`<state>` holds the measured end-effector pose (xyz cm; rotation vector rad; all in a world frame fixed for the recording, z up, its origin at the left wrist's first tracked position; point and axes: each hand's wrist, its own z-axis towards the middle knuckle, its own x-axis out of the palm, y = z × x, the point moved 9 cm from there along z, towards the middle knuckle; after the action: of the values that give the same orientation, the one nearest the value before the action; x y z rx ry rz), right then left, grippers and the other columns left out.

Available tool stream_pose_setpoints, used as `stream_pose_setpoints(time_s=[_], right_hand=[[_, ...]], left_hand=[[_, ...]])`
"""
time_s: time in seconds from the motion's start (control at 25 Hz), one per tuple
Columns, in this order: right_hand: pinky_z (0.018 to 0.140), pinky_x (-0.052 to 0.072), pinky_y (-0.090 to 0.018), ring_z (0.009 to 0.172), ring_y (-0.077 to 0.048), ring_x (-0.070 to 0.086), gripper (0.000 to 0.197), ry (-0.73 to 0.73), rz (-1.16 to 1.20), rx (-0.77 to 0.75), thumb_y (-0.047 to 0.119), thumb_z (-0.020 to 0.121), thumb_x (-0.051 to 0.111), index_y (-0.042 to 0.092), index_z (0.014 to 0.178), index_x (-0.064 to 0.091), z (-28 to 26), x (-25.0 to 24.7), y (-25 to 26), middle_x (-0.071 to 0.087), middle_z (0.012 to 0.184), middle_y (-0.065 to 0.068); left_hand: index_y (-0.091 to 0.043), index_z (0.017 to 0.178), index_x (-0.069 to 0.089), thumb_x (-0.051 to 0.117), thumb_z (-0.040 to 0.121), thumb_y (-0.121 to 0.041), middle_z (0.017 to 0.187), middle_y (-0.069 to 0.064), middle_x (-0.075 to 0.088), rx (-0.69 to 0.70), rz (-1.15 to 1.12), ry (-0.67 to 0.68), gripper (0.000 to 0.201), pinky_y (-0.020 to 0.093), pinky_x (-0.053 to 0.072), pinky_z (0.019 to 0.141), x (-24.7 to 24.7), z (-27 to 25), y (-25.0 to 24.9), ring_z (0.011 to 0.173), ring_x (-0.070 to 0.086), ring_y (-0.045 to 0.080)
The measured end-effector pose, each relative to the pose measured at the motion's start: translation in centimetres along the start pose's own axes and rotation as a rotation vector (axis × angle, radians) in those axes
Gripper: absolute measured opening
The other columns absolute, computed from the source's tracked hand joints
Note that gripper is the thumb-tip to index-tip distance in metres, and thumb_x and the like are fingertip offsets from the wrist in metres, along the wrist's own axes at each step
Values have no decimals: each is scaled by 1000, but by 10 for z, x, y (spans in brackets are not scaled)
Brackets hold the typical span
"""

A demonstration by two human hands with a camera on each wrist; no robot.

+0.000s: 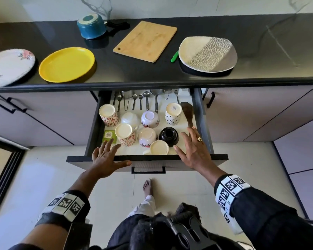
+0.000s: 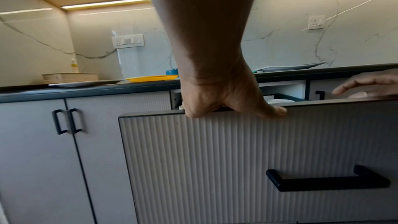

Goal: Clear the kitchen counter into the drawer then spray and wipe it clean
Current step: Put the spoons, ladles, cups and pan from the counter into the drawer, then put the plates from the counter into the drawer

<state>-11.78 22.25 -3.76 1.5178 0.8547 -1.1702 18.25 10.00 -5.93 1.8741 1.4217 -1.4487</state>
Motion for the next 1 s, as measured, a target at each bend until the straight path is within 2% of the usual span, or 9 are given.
stream_pose_setpoints(time_s=[0.08, 0.2, 0.32, 0.44, 0.56, 0.68, 0.8, 0.88, 1.0], right_hand=[[119, 24, -45, 151, -32, 8, 75, 26, 47, 17, 56, 91, 50, 13, 149, 29, 27, -5, -6, 14, 160, -15], [119, 13, -43, 151, -33, -1, 95, -15, 17, -15, 54, 82, 67, 13, 153, 19, 79, -28, -6, 1, 163, -14], [123, 9, -47, 151, -33, -9, 113, -24, -100, -77, 54, 75, 74, 12, 156, 7, 132, -48, 0, -9, 164, -15], [123, 5, -45, 151, -30, -11, 111, -6, -139, -82, 61, 81, 65, 8, 157, 5, 178, -53, 1, -11, 164, -13], [123, 5, -50, 152, -27, -1, 104, -29, -159, -28, 70, 86, 48, 5, 156, 8, 205, -53, -7, -2, 165, -11], [121, 6, -54, 147, -26, 28, 88, -167, -170, -6, 70, 90, 41, 5, 149, 37, 213, -66, -6, 31, 158, -11], [121, 7, -53, 139, -22, 44, 76, -256, -149, 12, 68, 94, 35, 9, 138, 54, 219, -76, -5, 50, 147, -8], [122, 7, -52, 138, -21, 45, 72, -251, -161, 25, 65, 97, 32, 11, 138, 56, 222, -76, -7, 52, 145, -6], [122, 13, -50, 137, -22, 47, 65, -288, -166, 13, 58, 97, 41, 9, 136, 57, 221, -72, -7, 54, 143, -8]], left_hand=[[-34, 152, 25, 42, 68, -84, 164, 3, -3, 39, -1, 6, 99, 50, -4, 119, -10, 24, 1, 150, -11, 24], [-33, 153, 21, 49, 83, -71, 164, 4, -8, 55, 12, -13, 84, 50, -5, 119, -27, 67, 1, 149, -14, 25], [-24, 157, 5, 52, 87, -63, 161, 9, -19, 73, 33, -101, 93, 51, -5, 120, -48, 106, -8, 149, -17, 27], [-21, 156, -7, 61, 82, -62, 159, 12, -24, 130, 106, -240, 109, 54, -11, 119, -78, 141, -18, 146, -24, 29], [-21, 157, 0, 79, 62, -62, 162, 14, -14, 234, 255, -372, 130, 53, -21, 114, -119, 183, -33, 148, -18, 34], [-18, 156, -2, 85, 53, -61, 162, 16, -9, 329, 367, -371, 142, 52, -16, 117, -142, 226, -46, 149, -13, 35], [-16, 156, 2, 85, 62, -51, 163, 14, -2, 410, 385, -398, 130, 49, -3, 121, -149, 251, -56, 150, -4, 36], [-16, 156, 8, 82, 71, -41, 163, 12, 4, 410, 361, -435, 116, 48, 9, 121, -152, 255, -58, 150, 4, 34], [-17, 156, 15, 78, 77, -32, 163, 10, 11, 399, 350, -490, 102, 47, 14, 121, -156, 252, -59, 149, 12, 33]])
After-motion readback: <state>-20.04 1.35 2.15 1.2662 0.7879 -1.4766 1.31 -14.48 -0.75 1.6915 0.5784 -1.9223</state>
